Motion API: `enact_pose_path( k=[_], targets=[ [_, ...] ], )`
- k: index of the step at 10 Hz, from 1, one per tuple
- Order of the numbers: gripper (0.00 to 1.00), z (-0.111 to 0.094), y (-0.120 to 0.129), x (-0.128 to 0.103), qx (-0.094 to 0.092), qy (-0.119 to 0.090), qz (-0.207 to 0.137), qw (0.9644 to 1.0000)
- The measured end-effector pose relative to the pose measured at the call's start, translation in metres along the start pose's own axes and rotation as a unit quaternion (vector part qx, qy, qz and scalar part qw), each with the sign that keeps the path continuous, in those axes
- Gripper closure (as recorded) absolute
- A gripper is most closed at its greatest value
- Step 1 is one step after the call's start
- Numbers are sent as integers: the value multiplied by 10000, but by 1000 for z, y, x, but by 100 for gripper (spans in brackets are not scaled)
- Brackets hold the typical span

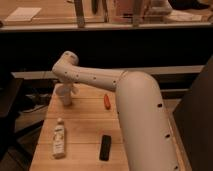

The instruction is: Place the white sponge in the ceramic cup

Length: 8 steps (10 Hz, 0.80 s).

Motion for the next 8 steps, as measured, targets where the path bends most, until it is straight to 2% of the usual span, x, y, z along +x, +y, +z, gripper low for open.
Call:
enact_pose_path(
  k=[4, 6, 8],
  targets=[
    [80, 0, -2, 0, 40, 22, -62, 10000],
    [86, 0, -3, 1, 57, 30, -91, 9999],
    [86, -1, -4, 1, 82, 42, -130, 9999]
  ],
)
